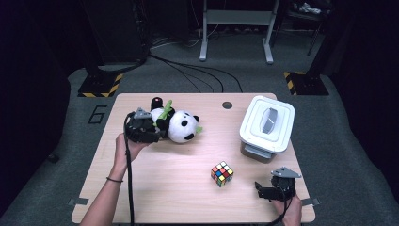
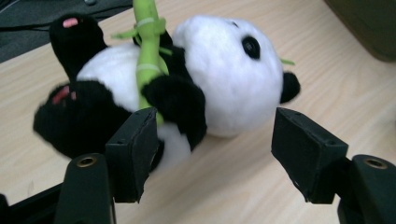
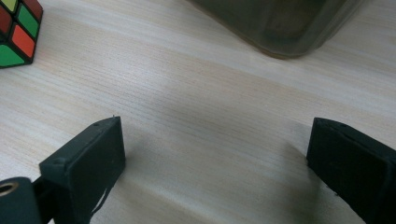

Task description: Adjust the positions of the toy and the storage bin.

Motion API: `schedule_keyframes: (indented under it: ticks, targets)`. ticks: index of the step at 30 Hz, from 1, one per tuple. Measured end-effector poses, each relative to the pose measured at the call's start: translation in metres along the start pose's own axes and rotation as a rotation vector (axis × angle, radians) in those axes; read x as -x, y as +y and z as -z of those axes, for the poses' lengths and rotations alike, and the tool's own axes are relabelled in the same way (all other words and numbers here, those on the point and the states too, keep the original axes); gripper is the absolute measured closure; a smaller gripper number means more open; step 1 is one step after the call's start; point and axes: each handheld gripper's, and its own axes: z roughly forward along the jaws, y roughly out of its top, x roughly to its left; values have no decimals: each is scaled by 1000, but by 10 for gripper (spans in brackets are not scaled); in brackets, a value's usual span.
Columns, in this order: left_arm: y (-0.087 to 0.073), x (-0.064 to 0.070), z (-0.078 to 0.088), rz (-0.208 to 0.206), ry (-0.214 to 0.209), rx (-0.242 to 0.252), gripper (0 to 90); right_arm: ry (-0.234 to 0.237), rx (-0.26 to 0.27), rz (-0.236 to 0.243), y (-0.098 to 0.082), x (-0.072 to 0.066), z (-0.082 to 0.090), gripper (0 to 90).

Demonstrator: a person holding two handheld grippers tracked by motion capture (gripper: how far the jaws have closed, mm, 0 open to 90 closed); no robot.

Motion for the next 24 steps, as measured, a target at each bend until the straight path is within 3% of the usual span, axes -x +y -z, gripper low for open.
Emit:
schedule_keyframes:
  ticks: [2,6,11,14,17,20,24]
  targets:
    - [-16,4,6,0,-4,4,274,0,0,0,0,0,0,36]
    - [-49,15,11,8,32,-3,214,-2,1,-2,0,0,0,37]
    - [-89,28,8,39,51,-12,148,-4,1,-5,0,-1,0,38]
    - [-111,36,1,55,52,-44,122,-6,-2,-6,0,-2,0,37]
    - [-126,40,-5,75,54,-62,113,-11,-2,-7,0,-2,0,30]
    - [-137,46,-7,108,73,-39,110,-18,-5,-17,1,-2,-1,15]
    - [-144,50,-15,115,77,-50,99,-18,-8,-19,1,-2,-1,15]
